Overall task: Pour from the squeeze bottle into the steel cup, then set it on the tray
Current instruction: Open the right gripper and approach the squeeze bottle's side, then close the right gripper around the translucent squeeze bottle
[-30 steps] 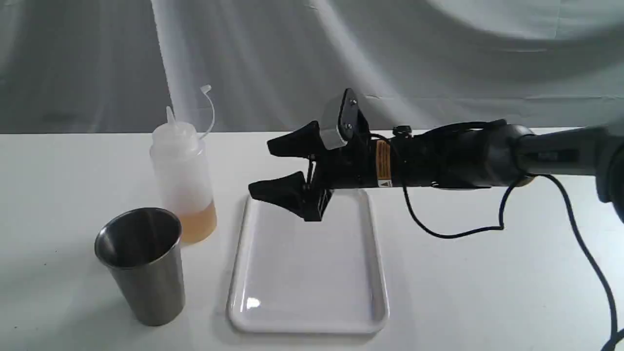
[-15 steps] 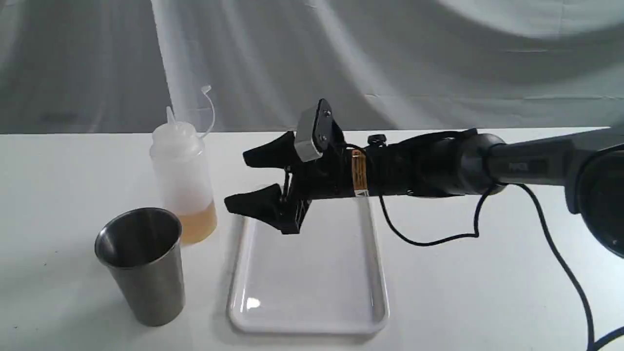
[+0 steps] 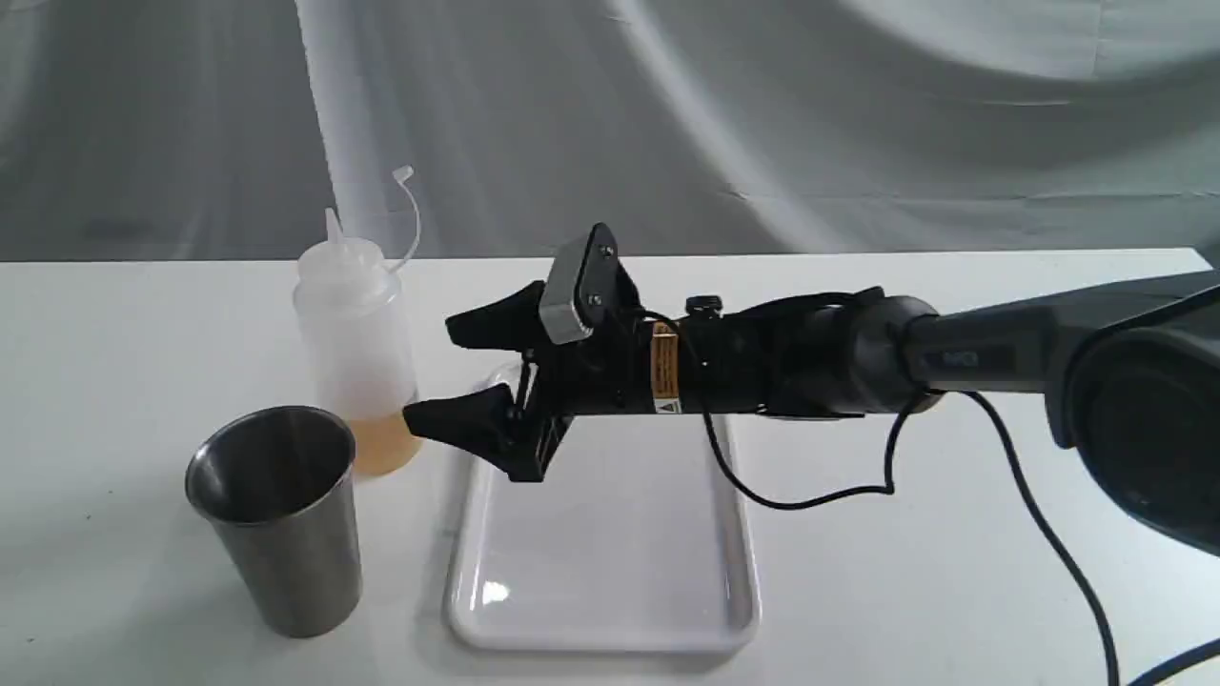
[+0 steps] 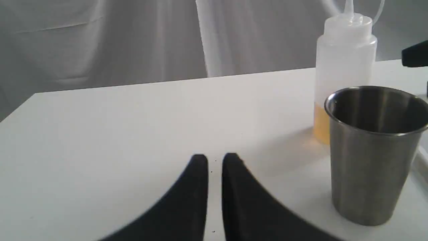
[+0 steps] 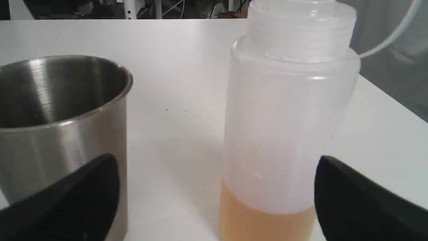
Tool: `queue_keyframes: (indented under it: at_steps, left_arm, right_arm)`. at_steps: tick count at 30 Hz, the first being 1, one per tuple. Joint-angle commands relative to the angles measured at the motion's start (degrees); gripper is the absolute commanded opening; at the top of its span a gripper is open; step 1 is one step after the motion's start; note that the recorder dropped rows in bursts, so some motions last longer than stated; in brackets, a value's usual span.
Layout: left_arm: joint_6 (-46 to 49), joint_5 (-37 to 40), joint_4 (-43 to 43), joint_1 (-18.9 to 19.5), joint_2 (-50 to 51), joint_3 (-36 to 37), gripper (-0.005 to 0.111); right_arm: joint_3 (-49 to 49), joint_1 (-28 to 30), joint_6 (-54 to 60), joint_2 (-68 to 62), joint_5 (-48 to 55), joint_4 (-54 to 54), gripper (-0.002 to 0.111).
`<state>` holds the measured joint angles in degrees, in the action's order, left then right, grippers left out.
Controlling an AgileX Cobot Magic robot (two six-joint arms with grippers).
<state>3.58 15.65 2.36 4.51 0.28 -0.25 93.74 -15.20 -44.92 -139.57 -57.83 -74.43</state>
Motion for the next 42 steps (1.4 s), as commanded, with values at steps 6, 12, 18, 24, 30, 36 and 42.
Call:
queue_keyframes:
  at_steps: [6,12,18,24,30,36,42]
  left_arm:
    - [-0.1,-0.4,0.1,-0.1,-0.3,0.3,0.008]
    - [-0.1,-0.4,0.1,-0.1,-0.3,0.3,0.008]
    - [-0.1,-0.4,0.1,-0.1,-0.3,0.3,0.008]
    - [-0.1,-0.4,0.1,-0.1,-0.3,0.3,0.008]
    - [-0.1,-0.4,0.1,-0.1,-0.3,0.3,0.008]
    - [-0.1,-0.4,0.1,-0.1,-0.3,0.3,0.008]
    - [-0.1,-0.4,0.1,-0.1,-0.3,0.3,0.008]
  right_arm:
    - [7.2,-1.5,-1.9,-3.9,2.7,1.6,0.076]
    - [9.6,-1.6,-2.0,-6.0,3.9,2.1,0.076]
    - [9.7,-2.5,-1.6,-8.1,4.8,4.5,0.076]
    - [9.7,-2.9,-0.1,-9.3,7.9,7.5,0.076]
    - [14.2,-3.5,-0.4,-11.7,8.6,7.8,0.076]
    - [20.0,-4.3,-2.6,-14.1,9.6,7.6,0.076]
    - [21.7,-4.5,-3.1,-15.5,9.4,7.6,0.076]
